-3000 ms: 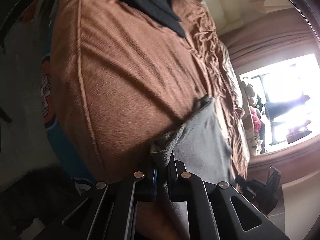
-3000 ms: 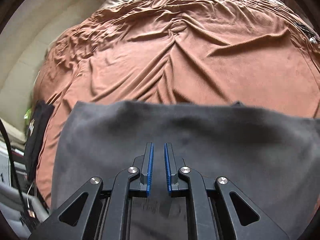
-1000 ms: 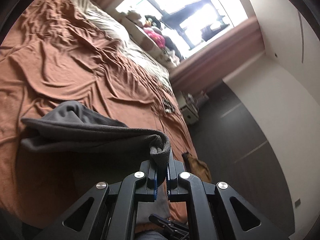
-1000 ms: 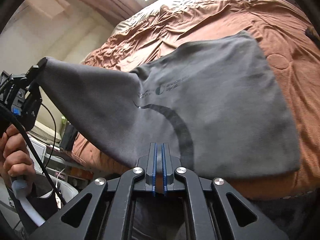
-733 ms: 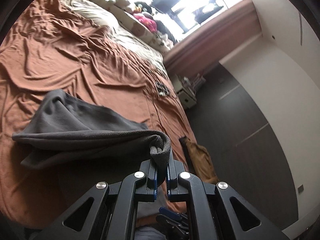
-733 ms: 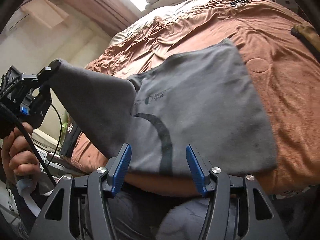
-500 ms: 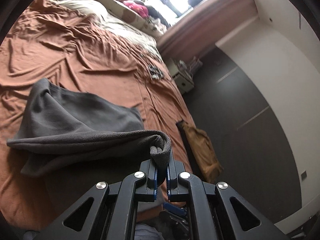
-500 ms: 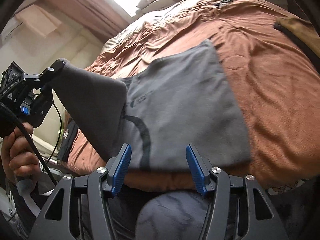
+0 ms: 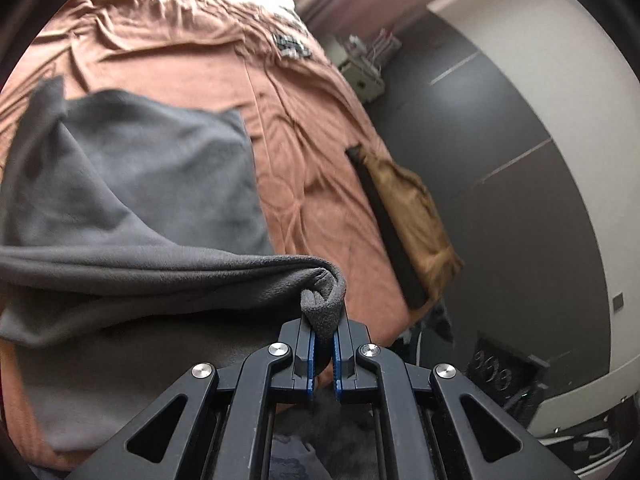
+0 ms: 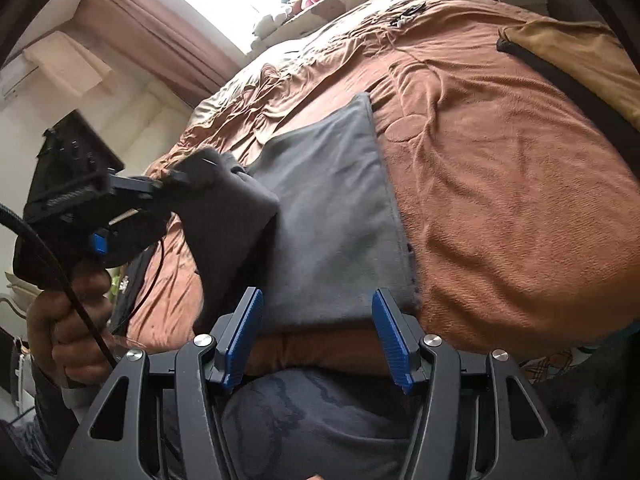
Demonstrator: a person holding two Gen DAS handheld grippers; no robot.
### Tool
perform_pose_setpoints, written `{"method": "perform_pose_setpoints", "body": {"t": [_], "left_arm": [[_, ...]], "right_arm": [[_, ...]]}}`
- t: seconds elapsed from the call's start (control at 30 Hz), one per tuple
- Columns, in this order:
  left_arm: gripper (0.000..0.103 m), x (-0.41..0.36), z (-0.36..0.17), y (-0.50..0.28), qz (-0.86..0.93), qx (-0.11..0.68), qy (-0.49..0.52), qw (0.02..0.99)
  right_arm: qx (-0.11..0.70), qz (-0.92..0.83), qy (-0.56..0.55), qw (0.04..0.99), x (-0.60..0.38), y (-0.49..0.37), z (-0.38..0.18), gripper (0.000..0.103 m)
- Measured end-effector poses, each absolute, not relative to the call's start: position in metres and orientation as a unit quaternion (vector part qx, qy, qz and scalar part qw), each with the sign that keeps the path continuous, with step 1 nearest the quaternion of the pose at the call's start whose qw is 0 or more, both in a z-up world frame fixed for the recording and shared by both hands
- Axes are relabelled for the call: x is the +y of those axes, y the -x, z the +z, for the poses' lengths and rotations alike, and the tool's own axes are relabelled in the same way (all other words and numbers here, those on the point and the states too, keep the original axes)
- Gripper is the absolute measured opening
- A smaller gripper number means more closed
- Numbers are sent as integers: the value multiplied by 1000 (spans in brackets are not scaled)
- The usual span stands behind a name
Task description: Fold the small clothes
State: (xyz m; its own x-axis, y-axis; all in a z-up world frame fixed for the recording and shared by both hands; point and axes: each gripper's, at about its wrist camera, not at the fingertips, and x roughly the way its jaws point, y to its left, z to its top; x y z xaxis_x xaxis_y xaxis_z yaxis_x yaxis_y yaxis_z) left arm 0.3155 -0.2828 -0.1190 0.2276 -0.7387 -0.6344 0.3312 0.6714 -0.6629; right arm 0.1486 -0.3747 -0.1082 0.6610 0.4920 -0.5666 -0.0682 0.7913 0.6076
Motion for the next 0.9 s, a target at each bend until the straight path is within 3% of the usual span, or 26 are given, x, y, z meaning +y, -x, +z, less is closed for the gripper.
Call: {"method": "perform_pose_setpoints", "body": {"t": [0.07,0.13,0.2,0.3,0.9], "left_arm": [[8,-290,-128,-315,-349,529,179,752],[20,-293,-136,-315,-353,548,174,739],[50,-286,-141,-315,-358,553,190,727],[74,-265,-136,-317,-337,539,200,745],[97,-146,-164,-324,-203,566,263,754]], "right_arm": [[380,162,-281,866,-376,-147,-110,55],[382,163,-283,865,-377,-147,-112,55],[384,166,-282,864,-376,-149,-113,55],[390,166,-267,865,-369,-155,-113,55],[423,177,-211,863,-335,-192,-116,55]]}}
